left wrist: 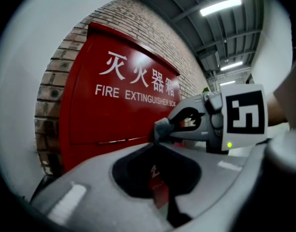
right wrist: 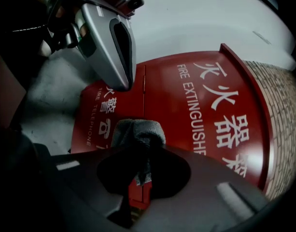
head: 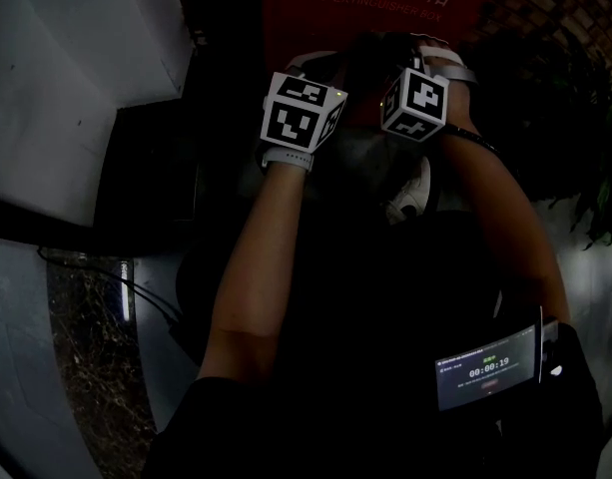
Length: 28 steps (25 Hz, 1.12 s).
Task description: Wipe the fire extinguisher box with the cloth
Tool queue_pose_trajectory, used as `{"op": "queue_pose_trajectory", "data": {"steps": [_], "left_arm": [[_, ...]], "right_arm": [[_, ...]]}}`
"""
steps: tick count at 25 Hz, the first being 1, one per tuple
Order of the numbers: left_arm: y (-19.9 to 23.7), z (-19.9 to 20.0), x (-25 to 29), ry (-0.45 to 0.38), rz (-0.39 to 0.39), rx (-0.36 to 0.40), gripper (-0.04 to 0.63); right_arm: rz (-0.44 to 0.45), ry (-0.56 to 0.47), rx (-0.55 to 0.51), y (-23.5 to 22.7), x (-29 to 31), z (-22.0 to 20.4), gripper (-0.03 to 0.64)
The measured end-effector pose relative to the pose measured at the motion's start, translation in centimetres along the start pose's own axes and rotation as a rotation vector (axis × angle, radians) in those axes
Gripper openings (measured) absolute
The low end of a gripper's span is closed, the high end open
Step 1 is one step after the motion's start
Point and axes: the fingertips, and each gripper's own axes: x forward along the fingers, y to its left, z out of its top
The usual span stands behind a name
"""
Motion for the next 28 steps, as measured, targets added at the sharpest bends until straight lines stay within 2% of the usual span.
{"op": "queue_pose_trajectory", "data": {"steps": [6,15,23,25,28], "left_arm": [[-0.7,0.0,0.4,0.008,0.000,0.023,0.003],[-0.4,-0.9,0.3,0.022,0.008,0.021,0.003],[1.0,-1.7,-0.4,0.028,0.035,0.003,0.003],[1.6,-1.8,-0.7,0.023,0.048,-0.006,0.003],[2.8,-2.1,-1.4,0.028,0.075,-0.020,0.003]], "right_arm": [[-0.005,0.032,0.009,-0.5,-0.4,-2.8,0.032],[-0.001,0.099,0.022,-0.4,-1.0,-7.5,0.032],[-0.003,0.188,0.076,-0.2,-1.3,-11.9,0.032],[0.002,0.205,0.085,-0.2,-1.6,-12.3,0.032],[0.001,0.152,0.092,-0.2,-2.3,-10.2,0.032]]}}
